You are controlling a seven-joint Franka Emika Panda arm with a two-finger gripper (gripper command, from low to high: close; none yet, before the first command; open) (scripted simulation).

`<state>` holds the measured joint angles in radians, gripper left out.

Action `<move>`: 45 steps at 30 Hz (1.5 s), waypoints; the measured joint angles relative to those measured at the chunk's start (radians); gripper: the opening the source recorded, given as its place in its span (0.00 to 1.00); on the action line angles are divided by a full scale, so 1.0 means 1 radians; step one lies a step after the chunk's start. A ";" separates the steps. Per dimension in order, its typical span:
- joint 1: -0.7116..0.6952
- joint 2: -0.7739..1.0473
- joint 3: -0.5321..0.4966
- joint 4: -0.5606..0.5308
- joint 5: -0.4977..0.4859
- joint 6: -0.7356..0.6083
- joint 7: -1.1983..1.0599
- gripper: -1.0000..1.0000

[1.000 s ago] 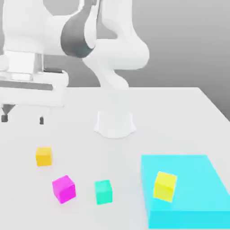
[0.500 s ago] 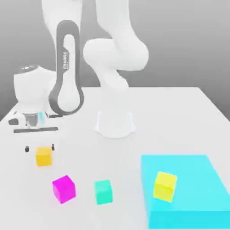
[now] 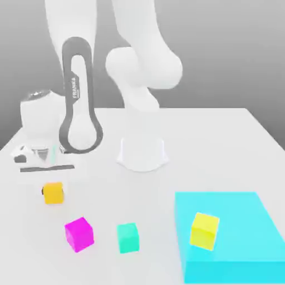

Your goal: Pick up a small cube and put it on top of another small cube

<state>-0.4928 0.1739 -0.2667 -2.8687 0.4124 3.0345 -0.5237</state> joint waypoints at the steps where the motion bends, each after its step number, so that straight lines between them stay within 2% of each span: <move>1: 0.028 -0.023 -0.042 -0.007 -0.053 -0.015 0.039 0.00; 5: 0.075 -0.118 -0.153 -0.034 -0.293 -0.077 0.215 0.00; 9: 0.040 -0.202 -0.154 -0.053 -0.457 -0.140 0.341 0.00; 27: 0.486 -0.259 0.152 0.091 -0.433 -0.343 0.590 0.00; 33: 0.517 -0.083 0.166 0.109 -0.374 -0.185 0.560 0.00; 34: 0.512 -0.053 0.172 0.110 -0.365 -0.157 0.553 1.00; 41: 0.511 -0.048 0.172 0.111 -0.363 -0.152 0.552 1.00; 45: 0.505 -0.165 0.168 0.105 -0.403 -0.260 0.580 1.00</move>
<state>0.0120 0.0090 -0.0987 -2.7640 0.0096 2.7741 0.0566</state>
